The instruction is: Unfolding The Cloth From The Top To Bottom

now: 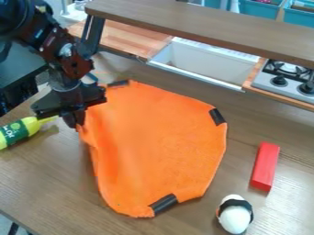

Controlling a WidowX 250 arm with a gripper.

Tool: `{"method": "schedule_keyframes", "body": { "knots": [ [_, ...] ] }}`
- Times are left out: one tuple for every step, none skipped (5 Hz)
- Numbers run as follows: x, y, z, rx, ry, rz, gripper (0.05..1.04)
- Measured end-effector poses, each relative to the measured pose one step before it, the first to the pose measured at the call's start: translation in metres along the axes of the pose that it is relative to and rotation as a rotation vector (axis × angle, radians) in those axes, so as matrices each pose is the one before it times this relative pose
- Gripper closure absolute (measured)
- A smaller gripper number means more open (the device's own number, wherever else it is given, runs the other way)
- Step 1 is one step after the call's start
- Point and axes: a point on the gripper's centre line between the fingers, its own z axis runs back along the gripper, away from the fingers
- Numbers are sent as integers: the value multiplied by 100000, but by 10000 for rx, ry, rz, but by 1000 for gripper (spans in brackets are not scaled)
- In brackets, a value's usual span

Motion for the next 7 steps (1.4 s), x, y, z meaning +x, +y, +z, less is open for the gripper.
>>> {"method": "schedule_keyframes", "body": {
  "knots": [
    [-148,516,8,307,31,-201,1014],
    [835,478,803,844,197,-681,870],
    [372,-554,835,337,-36,-547,614],
    [99,-960,622,77,-234,-217,307],
    [281,-1252,938,27,-331,-250,87],
    [757,-2850,1765,-563,-573,-1074,83],
    [1299,-4062,-141,-349,10,-1291,83]
  ]
}}
